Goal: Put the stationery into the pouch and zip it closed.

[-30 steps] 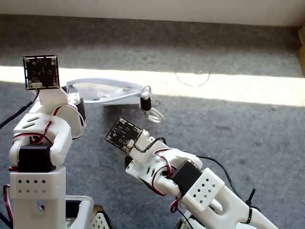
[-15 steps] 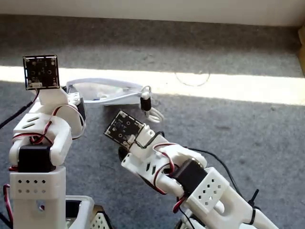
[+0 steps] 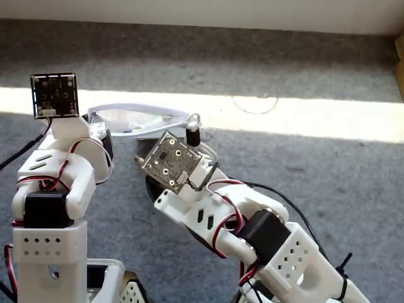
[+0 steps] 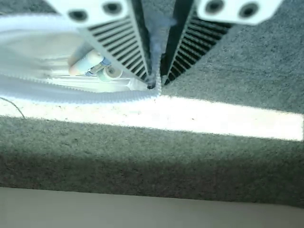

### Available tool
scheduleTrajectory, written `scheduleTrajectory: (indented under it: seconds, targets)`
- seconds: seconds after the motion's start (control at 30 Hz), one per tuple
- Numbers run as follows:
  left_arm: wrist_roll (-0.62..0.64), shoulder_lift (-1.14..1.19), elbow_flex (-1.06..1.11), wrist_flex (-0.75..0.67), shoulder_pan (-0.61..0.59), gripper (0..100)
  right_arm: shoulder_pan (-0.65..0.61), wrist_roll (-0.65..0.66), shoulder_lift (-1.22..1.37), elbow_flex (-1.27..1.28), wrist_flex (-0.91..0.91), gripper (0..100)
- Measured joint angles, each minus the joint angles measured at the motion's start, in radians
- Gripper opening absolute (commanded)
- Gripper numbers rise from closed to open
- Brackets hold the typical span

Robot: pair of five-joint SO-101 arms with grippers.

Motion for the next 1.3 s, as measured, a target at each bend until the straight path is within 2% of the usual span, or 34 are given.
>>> scheduleTrajectory:
  seconds: [0.3, 0.57, 1.3]
  targets:
    - [0.000, 0.000, 0.000, 0.000, 0.000, 1, 0.000, 0.000, 0.000, -0.120, -0.009, 1.7]
    - [0.000, 0.000, 0.000, 0.000, 0.000, 1, 0.000, 0.000, 0.000, -0.120, -0.169, 1.7]
    - [0.000, 0.000, 0.000, 0.000, 0.000, 1, 0.000, 0.003, 0.000, -0.120, -0.428, 1.7]
